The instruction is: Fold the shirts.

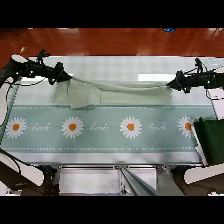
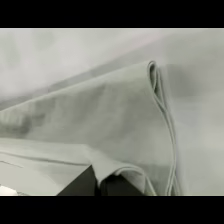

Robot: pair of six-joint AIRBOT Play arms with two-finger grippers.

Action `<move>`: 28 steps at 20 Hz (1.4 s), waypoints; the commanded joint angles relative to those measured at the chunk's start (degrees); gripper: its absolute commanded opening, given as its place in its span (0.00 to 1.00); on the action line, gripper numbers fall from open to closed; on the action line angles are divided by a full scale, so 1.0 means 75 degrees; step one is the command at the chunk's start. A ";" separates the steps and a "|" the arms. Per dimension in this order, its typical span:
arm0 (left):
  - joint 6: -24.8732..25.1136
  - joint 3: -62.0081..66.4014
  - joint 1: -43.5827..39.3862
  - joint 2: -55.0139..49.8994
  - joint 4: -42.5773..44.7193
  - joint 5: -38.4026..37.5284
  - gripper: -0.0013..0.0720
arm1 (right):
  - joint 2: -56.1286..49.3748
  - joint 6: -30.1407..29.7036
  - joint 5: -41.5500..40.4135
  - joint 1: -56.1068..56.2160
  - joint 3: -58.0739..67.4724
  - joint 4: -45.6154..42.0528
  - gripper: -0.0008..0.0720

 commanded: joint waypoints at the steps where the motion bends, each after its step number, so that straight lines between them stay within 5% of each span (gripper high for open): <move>1: 0.0017 0.0460 -0.0102 -0.0548 0.0006 0.0082 0.04 | -0.0335 0.0015 -0.0344 0.0082 0.0187 0.0073 0.05; 2: 0.0038 0.0460 -0.0114 -0.0635 -0.0006 0.0242 0.04 | -0.0399 0.0017 -0.0516 0.0137 0.0187 0.0125 0.06; 3: 0.0029 0.0460 -0.0122 -0.0679 -0.0006 0.0443 0.11 | -0.0437 0.0017 -0.0720 0.0189 0.0187 0.0178 0.22; 4: 0.0006 0.0463 -0.0119 -0.0694 -0.0006 0.0469 0.43 | -0.0434 0.0012 -0.0895 0.0233 0.0184 0.0198 0.50; 5: -0.0020 0.0519 -0.0090 -0.0682 -0.0003 0.0388 0.70 | -0.0420 -0.0003 -0.0895 0.0242 0.0230 0.0236 0.58; 10: -0.1352 0.1982 0.1055 -0.0358 0.1370 -0.2308 0.71 | 0.0038 0.0326 0.1475 -0.0933 0.1655 0.0047 0.58; 13: -0.1387 0.1950 0.1664 0.0810 0.2640 -0.2914 0.71 | 0.1087 0.0356 0.1676 -0.2002 0.1862 -0.0656 0.58; 17: -0.0892 0.0338 0.1463 0.3416 0.2876 -0.0962 0.71 | 0.2282 0.0481 0.0484 -0.2602 0.0388 -0.1649 0.58; 22: -0.0676 -0.3978 -0.0052 0.6968 0.2871 0.1734 0.71 | 0.2119 -0.0058 -0.0743 -0.2113 -0.1955 -0.0289 0.58; 28: -0.1040 -0.6030 -0.1311 0.7455 0.2871 0.2261 0.71 | 0.0647 -0.0221 -0.0755 -0.1020 -0.1906 0.0743 0.59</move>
